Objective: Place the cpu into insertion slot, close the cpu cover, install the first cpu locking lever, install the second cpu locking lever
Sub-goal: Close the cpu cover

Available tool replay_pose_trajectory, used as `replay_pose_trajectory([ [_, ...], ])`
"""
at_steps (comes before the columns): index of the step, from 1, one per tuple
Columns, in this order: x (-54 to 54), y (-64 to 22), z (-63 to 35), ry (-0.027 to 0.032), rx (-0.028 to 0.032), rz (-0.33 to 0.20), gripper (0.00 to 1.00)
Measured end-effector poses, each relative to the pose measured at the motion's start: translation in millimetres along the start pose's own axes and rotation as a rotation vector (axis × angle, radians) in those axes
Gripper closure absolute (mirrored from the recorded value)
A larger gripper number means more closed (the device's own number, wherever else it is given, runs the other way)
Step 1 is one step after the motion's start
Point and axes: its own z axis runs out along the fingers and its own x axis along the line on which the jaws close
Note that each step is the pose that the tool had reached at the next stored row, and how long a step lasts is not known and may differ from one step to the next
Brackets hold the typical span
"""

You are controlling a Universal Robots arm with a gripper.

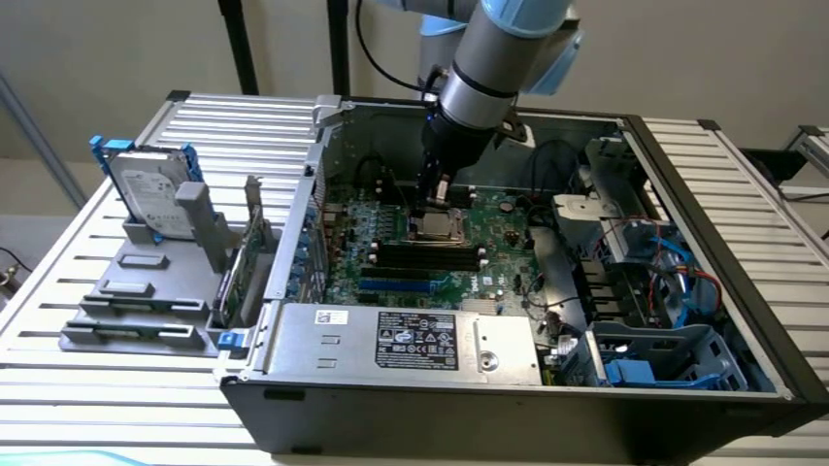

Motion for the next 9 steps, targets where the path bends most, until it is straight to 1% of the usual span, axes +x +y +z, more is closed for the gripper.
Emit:
replay_pose_trajectory([
  [4,-0.5,-1.4,7.3,0.0043,-0.004,-0.001,0.89],
  [7,-0.7,-1.4,11.0,0.0084,-0.0058,-0.003,0.89],
  [9,-0.9,-1.5,12.9,0.0099,-0.0063,-0.003,0.89],
])
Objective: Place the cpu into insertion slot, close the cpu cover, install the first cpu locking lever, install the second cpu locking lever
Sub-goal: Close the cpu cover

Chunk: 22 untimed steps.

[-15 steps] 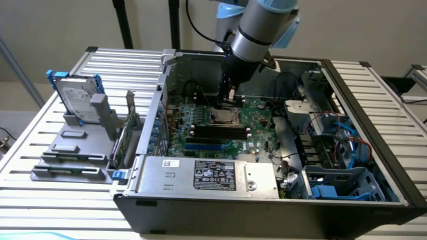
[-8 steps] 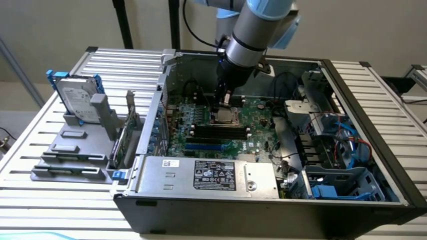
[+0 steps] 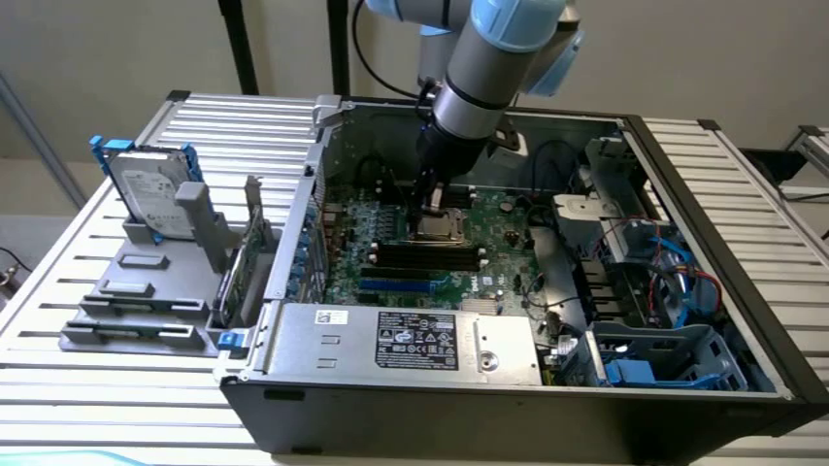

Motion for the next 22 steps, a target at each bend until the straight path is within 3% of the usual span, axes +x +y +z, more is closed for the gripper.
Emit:
replay_pose_trajectory([
  [11,-0.7,0.9,8.7,0.0015,-0.0018,-0.001,0.89],
  [20,-0.7,0.8,9.0,0.0015,-0.0018,-0.001,0.89],
  [22,-0.4,-0.2,5.2,0.0016,-0.0016,0.0,0.89],
])
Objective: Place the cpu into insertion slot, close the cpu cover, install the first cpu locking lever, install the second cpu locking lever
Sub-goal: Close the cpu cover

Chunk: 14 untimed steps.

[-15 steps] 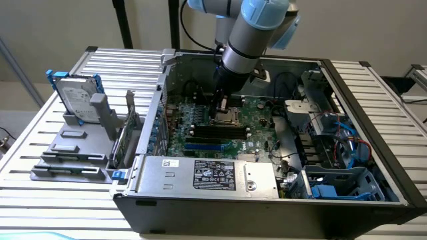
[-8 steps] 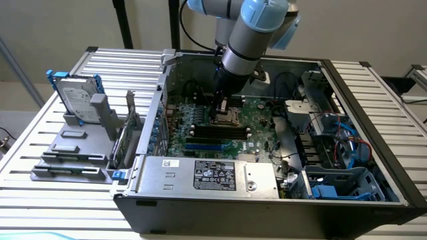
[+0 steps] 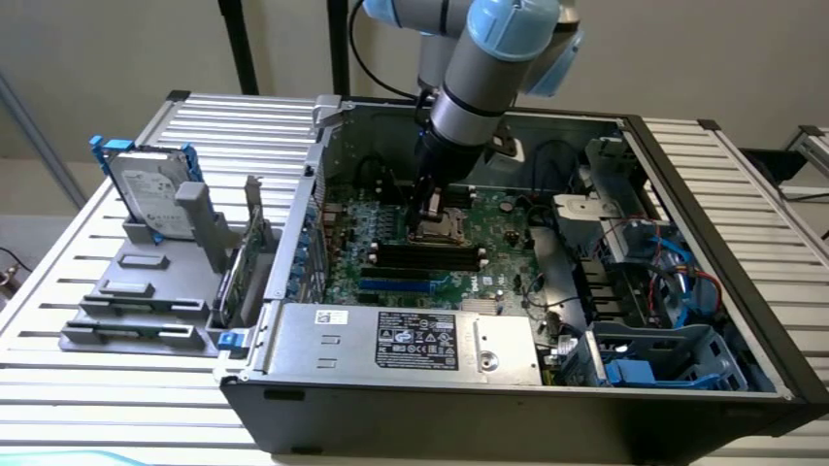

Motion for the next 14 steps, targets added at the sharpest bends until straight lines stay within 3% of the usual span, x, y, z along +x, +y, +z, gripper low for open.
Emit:
replay_pose_trajectory([
  [3,0.7,-2.7,-9.9,0.0,0.001,0.0,0.89],
  [7,0.7,-10.2,-14.5,0.0005,0.002,0.0,0.89],
  [14,-1.6,-38.6,-9.7,0.0014,0.0023,0.0,0.89],
])
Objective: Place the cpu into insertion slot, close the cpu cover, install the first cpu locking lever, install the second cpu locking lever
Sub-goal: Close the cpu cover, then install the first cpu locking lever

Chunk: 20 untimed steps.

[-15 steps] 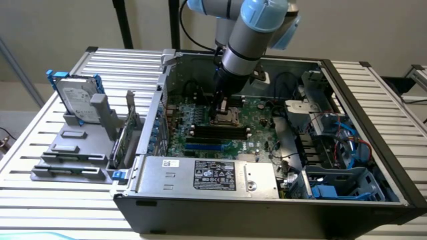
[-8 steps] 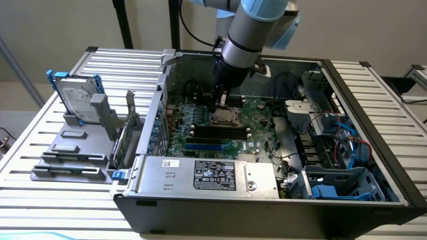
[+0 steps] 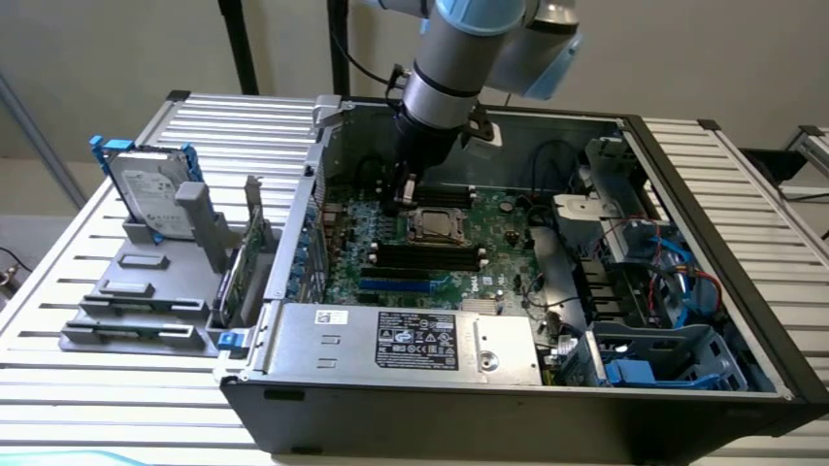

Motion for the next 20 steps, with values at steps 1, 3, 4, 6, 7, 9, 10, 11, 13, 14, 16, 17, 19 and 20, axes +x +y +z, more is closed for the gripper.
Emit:
replay_pose_trajectory([
  [1,-0.3,-3.3,0.8,0.0001,-0.0001,0.0,0.89],
  [3,-0.3,-4.2,1.0,0.0002,-0.0001,0.0,0.89],
  [4,-0.3,-4.2,1.0,0.0002,-0.0001,0.0,0.89],
  [6,-0.3,-4.2,0.9,0.0001,0.0,0.0,0.89],
  [7,-0.3,-4.2,1.0,0.0002,-0.0001,0.0,0.89],
  [9,-0.3,-4.2,0.9,0.0001,0.0,0.0,0.89],
  [10,-0.3,-4.2,0.9,0.0001,0.0,0.0,0.89],
  [11,-0.3,-4.2,0.9,0.0001,0.0,0.0,0.89],
  [13,-0.3,-4.2,0.9,0.0001,0.0,0.0,0.89],
  [14,-0.3,-4.2,0.9,0.0001,0.0,0.0,0.89],
  [16,-0.4,-4.2,0.9,0.0001,0.0,0.0,0.89],
  [17,-0.8,-4.3,0.8,0.0001,0.0,0.0,0.89],
  [19,-2.0,-4.8,-0.6,0.0007,0.0001,0.0,0.89],
  [20,-3.0,-5.6,-2.3,0.0008,0.0001,0.0,0.89],
])
